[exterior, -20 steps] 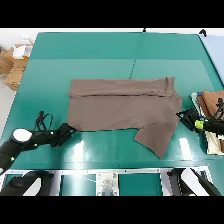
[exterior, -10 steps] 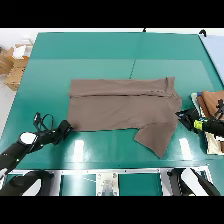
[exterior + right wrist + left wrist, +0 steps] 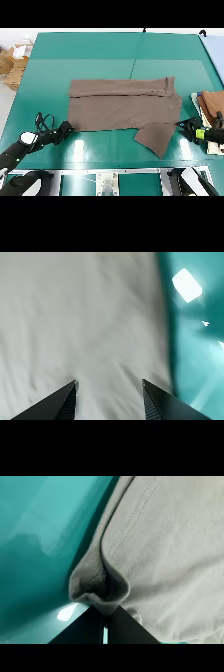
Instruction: Fold the shirts.
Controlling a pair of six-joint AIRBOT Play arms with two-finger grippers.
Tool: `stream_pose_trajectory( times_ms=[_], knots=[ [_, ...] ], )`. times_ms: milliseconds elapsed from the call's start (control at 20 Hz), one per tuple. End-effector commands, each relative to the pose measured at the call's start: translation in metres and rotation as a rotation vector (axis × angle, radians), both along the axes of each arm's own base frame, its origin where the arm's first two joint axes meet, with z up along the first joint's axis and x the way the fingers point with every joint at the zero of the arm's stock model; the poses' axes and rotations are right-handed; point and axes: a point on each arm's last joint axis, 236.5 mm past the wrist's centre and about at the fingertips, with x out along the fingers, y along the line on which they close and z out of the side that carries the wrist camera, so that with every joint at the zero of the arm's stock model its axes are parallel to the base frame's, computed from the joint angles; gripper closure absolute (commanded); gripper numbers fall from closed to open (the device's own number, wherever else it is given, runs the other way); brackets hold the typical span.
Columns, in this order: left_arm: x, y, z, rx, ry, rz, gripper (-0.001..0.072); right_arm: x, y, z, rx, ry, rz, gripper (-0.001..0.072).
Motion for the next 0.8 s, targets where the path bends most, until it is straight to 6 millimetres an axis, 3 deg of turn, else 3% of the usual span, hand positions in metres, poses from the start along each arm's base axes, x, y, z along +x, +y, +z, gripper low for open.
stream_pose_trajectory(
  times_ms=[0, 400, 600, 700, 750],
  knots=[
    [0.001, 0.001, 0.0, 0.004, -0.006, 0.001, 0.0676, -0.029, 0.014, -0.034, 0.016, 0.083, 0.028, 0.024],
    [0.001, 0.001, 0.0, 0.004, -0.005, 0.0, 0.0676, -0.044, 0.05, -0.069, 0.163, 0.219, 0.17, 0.0238],
    [0.001, 0.001, 0.0, 0.004, -0.006, 0.0, 0.0677, -0.032, 0.044, -0.065, 0.125, 0.191, 0.222, 0.0242],
    [0.0, 0.0, 0.0, 0.002, -0.004, -0.003, 0.068, -0.028, 0.04, -0.062, 0.119, 0.182, 0.219, 0.0363],
    [0.0, -0.001, 0.001, -0.001, -0.003, -0.006, 0.0683, -0.026, 0.038, -0.061, 0.113, 0.177, 0.219, 0.0379]
  ],
)
